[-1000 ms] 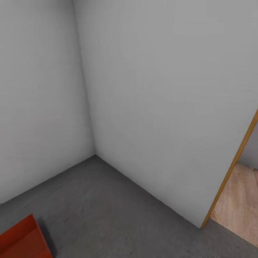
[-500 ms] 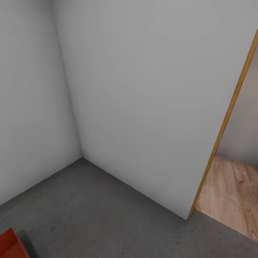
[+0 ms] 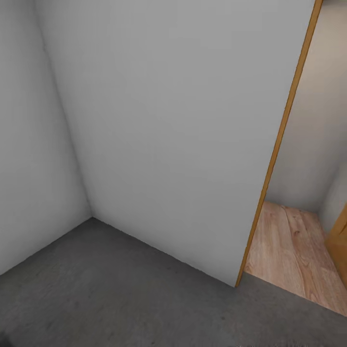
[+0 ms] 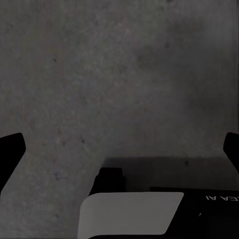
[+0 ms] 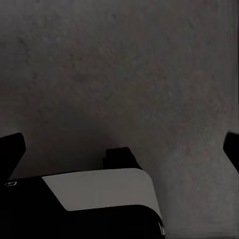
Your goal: Move the two storage containers from the living room to the garage. In the garage, place one container on the floor and stack the other container on top of it (either order is fine).
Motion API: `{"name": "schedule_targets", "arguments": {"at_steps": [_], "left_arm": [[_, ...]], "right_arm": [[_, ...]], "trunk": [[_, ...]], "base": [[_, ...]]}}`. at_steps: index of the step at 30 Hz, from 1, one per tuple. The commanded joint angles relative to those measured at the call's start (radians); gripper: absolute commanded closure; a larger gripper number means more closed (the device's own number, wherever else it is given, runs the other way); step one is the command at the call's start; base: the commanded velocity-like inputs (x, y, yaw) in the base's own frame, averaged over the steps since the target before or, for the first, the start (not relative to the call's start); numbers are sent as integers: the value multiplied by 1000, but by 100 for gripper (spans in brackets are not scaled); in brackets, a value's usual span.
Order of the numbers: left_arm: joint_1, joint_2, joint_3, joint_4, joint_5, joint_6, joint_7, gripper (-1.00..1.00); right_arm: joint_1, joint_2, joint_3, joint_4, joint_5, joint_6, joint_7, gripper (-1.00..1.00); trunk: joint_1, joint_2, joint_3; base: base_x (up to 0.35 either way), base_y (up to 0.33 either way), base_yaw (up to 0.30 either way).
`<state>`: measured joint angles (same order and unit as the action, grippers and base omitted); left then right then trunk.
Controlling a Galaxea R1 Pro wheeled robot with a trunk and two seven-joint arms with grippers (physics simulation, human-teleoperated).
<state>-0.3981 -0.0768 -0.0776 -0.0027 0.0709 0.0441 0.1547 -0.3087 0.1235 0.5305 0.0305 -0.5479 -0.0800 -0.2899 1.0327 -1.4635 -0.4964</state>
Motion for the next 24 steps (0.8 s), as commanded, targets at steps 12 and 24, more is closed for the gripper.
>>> {"name": "schedule_targets", "arguments": {"at_steps": [12, 24], "left_arm": [[-1, 0, -8, 0, 8, 4, 3, -100], [0, 18, -8, 0, 7, 3, 3, -100]], "right_arm": [[-1, -3, 8, 3, -9, -8, 0, -100], [-1, -4, 8, 3, -10, -10, -1, -100]], "trunk": [[0, -1, -1], [0, -1, -1]], "base": [[0, 0, -249], [0, 0, -249]]}}
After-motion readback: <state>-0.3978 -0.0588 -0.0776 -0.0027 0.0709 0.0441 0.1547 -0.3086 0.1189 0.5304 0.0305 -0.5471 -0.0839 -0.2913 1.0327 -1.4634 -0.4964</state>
